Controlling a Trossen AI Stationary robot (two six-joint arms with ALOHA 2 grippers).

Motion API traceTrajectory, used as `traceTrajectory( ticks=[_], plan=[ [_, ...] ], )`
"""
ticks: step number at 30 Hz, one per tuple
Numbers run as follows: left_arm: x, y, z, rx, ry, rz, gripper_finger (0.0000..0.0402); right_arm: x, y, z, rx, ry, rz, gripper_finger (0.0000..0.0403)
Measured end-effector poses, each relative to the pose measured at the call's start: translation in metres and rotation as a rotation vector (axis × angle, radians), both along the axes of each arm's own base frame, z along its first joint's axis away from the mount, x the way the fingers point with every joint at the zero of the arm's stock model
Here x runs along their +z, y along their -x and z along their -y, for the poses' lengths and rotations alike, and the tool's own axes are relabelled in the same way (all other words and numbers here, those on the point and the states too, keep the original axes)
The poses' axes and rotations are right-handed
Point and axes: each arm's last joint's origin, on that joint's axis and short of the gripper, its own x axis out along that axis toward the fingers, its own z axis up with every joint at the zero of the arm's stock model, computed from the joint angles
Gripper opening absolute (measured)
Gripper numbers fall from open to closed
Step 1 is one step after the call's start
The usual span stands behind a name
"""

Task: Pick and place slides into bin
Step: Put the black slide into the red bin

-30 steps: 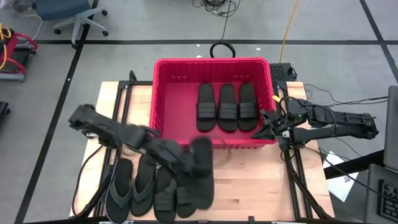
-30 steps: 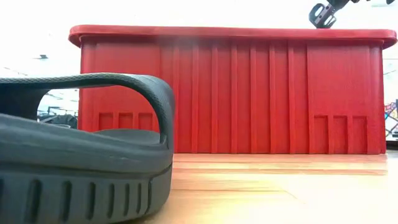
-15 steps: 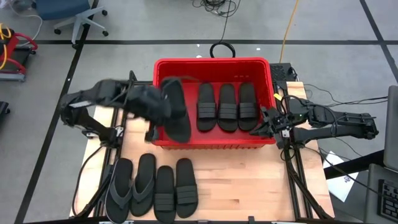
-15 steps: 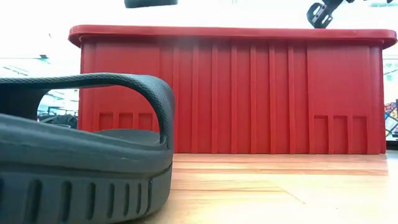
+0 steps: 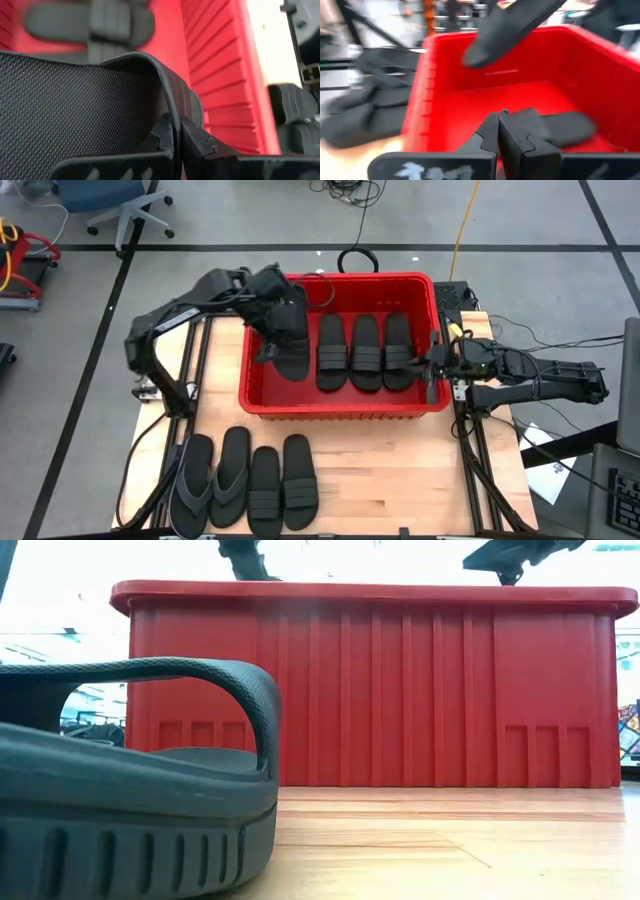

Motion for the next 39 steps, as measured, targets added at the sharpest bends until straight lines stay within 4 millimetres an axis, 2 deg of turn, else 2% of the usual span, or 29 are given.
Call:
traceTrajectory(
  ticks=[7, 12, 16, 22, 25, 31, 39],
  plan=[
    [-0.049, -0.03, -0.026, -0.13, 0.114, -0.093, 0.0003, 0.002, 0.0, 0.001, -0.021, 0.003, 0.023, 0.0],
    [-0.081, -0.043, -0.049, -0.127, 0.176, -0.108, 0.0003, 0.006, -0.001, 0.001, -0.033, -0.044, 0.071, 0.0],
    [-0.104, -0.036, -0.063, -0.103, 0.265, -0.095, 0.0004, 0.007, -0.001, 0.001, -0.06, -0.097, 0.093, 0.0],
    [-0.131, 0.0, -0.086, -0.025, 0.321, -0.146, 0.0004, 0.007, -0.001, 0.002, -0.078, -0.132, 0.1, 0.0],
    [-0.147, 0.01, -0.096, 0.017, 0.33, -0.143, 0.0003, 0.007, -0.001, 0.002, -0.081, -0.148, 0.104, 0.0],
    [-0.167, 0.011, -0.102, 0.031, 0.294, -0.108, 0.0004, 0.01, -0.002, 0.002, -0.078, -0.149, 0.137, 0.0],
    [-0.183, 0.007, -0.1, 0.01, 0.253, -0.064, 0.0003, 0.017, -0.002, 0.002, -0.075, -0.172, 0.217, 0.0]
  ],
)
